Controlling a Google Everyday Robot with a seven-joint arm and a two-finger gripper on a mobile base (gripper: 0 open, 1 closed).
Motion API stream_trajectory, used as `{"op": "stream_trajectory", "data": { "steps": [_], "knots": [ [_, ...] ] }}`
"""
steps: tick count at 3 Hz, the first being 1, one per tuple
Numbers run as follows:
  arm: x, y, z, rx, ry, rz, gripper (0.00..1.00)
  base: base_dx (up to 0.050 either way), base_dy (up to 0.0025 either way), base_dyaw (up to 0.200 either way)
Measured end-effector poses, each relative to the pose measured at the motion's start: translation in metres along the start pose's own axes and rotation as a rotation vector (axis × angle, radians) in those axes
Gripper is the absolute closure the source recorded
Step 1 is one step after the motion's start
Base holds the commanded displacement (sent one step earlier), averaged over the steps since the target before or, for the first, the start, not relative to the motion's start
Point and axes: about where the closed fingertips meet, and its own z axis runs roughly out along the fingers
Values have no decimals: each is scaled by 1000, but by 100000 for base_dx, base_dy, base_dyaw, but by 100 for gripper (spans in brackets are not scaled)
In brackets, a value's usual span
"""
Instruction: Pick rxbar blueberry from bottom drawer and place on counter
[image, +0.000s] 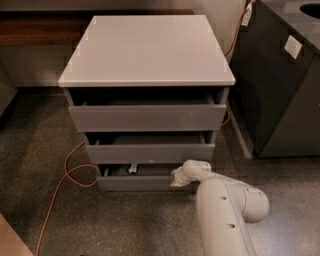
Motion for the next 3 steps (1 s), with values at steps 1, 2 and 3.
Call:
{"op": "stream_trajectory", "data": {
  "steps": [1, 2, 3],
  "knots": [
    [-1, -1, -3, 0, 0, 0, 100, 0, 0, 0],
    [-1, -1, -3, 0, 0, 0, 100, 0, 0, 0],
    [-3, 13, -1, -4, -16, -11, 100, 0, 0, 0]
  ]
}}
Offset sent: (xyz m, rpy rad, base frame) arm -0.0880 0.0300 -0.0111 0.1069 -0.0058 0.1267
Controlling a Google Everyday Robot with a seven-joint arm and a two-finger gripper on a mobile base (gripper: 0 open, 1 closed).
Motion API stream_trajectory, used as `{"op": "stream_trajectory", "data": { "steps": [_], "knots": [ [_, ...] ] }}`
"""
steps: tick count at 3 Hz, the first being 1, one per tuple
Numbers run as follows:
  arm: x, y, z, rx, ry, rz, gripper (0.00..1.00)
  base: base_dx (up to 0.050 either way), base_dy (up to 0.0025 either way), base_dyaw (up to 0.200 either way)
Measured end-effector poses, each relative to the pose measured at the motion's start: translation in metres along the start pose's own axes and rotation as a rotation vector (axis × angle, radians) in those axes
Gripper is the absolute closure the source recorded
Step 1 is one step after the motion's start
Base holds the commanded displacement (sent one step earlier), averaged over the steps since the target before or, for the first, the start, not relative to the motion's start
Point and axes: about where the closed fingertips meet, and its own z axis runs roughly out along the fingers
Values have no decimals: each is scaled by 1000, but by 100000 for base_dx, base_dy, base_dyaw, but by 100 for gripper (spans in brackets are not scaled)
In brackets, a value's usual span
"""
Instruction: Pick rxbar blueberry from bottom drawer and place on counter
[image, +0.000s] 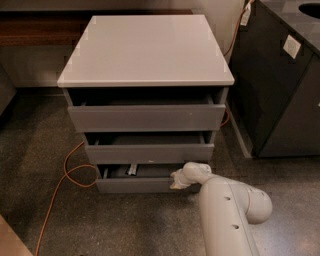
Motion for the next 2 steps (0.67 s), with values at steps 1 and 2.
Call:
{"op": "stream_trajectory", "data": {
  "steps": [1, 2],
  "knots": [
    [-2, -1, -4, 0, 0, 0, 100, 0, 0, 0],
    [-4, 12, -1, -9, -13, -12, 100, 0, 0, 0]
  ]
}}
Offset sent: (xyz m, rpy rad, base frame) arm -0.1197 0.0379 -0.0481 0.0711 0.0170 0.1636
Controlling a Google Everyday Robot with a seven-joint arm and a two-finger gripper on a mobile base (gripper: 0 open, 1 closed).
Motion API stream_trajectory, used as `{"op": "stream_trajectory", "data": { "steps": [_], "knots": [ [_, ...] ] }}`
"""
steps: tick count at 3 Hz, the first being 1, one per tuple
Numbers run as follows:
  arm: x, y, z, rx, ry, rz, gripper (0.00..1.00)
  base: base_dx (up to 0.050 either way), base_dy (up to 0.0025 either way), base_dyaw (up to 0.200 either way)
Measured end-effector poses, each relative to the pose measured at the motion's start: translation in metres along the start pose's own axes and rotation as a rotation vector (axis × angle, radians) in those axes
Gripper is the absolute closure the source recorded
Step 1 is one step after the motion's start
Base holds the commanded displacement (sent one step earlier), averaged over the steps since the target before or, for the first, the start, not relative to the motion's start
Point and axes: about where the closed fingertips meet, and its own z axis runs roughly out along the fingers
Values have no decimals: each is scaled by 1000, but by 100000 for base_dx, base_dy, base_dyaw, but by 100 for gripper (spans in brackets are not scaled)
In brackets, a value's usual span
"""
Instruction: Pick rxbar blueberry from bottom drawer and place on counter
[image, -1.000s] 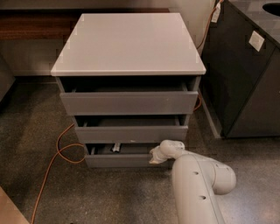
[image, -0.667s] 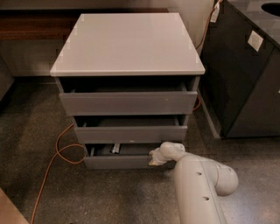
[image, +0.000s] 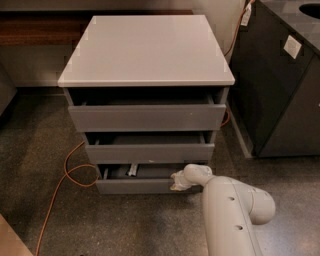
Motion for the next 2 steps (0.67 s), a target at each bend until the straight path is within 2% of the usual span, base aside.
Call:
{"op": "stream_trajectory", "data": {
  "steps": [1, 2],
  "knots": [
    [-2, -1, -4, 0, 0, 0, 85, 0, 0, 0],
    [-2, -1, -5, 0, 0, 0, 62, 0, 0, 0]
  ]
}}
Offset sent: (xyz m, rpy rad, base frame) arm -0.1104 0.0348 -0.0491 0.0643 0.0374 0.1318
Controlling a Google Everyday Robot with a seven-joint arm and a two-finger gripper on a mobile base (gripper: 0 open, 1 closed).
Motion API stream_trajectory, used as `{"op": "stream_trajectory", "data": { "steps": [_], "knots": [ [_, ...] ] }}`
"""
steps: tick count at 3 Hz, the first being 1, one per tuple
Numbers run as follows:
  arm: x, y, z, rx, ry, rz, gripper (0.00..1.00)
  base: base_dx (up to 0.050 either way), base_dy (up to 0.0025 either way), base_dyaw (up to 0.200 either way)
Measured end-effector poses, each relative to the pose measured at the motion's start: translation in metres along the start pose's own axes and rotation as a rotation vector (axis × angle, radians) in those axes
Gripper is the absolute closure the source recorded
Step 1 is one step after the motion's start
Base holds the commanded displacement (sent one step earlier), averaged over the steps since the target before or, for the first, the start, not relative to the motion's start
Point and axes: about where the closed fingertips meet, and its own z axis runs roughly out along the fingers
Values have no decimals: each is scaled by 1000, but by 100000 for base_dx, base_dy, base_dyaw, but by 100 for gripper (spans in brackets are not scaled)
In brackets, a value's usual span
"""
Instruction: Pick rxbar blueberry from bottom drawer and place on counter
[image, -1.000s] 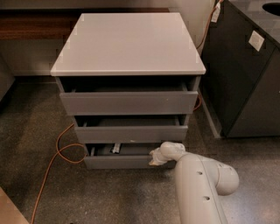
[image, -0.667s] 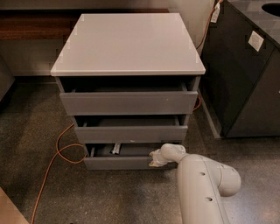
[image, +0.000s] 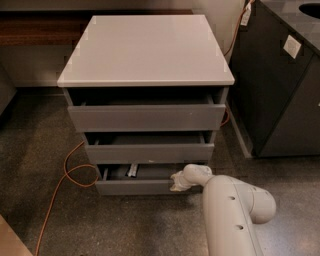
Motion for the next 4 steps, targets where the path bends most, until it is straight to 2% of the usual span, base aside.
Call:
{"op": "stream_trajectory", "data": {
  "steps": [1, 2, 3, 4],
  "knots": [
    [0, 0, 0, 0, 0, 0, 59, 0, 0, 0],
    [0, 0, 0, 0, 0, 0, 82, 0, 0, 0],
    [-1, 8, 1, -5, -8, -2, 100, 0, 0, 0],
    [-1, 7, 0, -6, -8, -2, 100, 0, 0, 0]
  ]
}}
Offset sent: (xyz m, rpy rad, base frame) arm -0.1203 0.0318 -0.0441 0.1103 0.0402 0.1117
